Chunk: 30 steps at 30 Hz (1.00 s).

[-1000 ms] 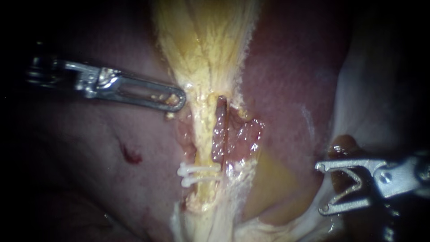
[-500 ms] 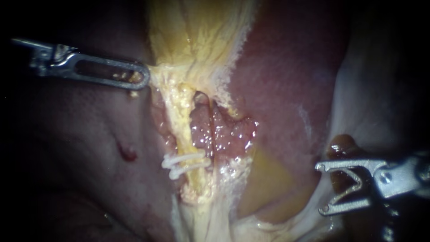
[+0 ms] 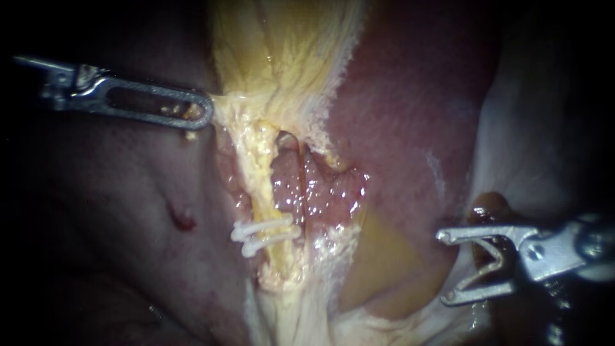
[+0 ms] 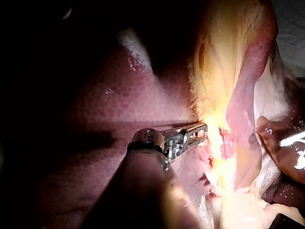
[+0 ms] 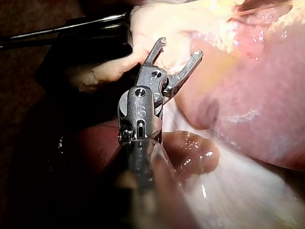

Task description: Clipping third clip left tube

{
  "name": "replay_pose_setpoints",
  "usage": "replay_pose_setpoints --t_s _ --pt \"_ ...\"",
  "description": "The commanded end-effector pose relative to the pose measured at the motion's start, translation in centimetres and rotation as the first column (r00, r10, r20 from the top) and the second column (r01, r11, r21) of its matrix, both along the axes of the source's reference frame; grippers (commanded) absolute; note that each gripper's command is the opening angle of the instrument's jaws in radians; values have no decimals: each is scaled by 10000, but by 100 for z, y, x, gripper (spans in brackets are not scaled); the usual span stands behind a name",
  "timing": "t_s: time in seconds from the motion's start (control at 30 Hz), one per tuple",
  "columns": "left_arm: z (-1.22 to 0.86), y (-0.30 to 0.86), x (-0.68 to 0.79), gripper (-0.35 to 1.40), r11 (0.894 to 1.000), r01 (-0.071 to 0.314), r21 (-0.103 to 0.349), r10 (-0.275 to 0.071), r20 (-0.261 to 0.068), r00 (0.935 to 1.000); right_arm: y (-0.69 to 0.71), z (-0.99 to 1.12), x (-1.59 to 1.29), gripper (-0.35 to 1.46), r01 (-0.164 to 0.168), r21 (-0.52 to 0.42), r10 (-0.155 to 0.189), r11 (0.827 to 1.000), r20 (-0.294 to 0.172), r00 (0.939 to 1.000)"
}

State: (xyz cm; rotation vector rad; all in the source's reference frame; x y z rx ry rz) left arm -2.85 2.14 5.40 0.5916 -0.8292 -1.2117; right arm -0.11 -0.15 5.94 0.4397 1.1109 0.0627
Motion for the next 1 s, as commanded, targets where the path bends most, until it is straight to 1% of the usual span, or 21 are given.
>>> replay_pose_setpoints --t_s 0.03,0.1,0.27,0.57,0.87,1.0 --pt "0 0 0 -35 10000 0 -1 0 -3 10000 0 1 6 50 -117 158 117 9998 -37 9999" --pt "0 0 0 -35 10000 0 -2 0 -3 10000 2 3 17 50 -260 389 262 9989 -25 9997" --pt "0 0 0 -35 10000 1 -3 -1 -4 10000 7 10 46 50 -386 531 385 9978 32 9993" --pt "1 -1 -1 -35 10000 7 -8 -7 -9 10000 19 31 88 50 -767 791 779 9939 -131 9969" --pt "1 -2 -1 -35 10000 12 -15 -12 -13 10000 29 52 122 50 -897 869 916 9922 -179 9956" --pt "1 -2 -1 -35 10000 14 -17 -14 -15 10000 31 60 136 50 -880 901 906 9920 -246 9956"
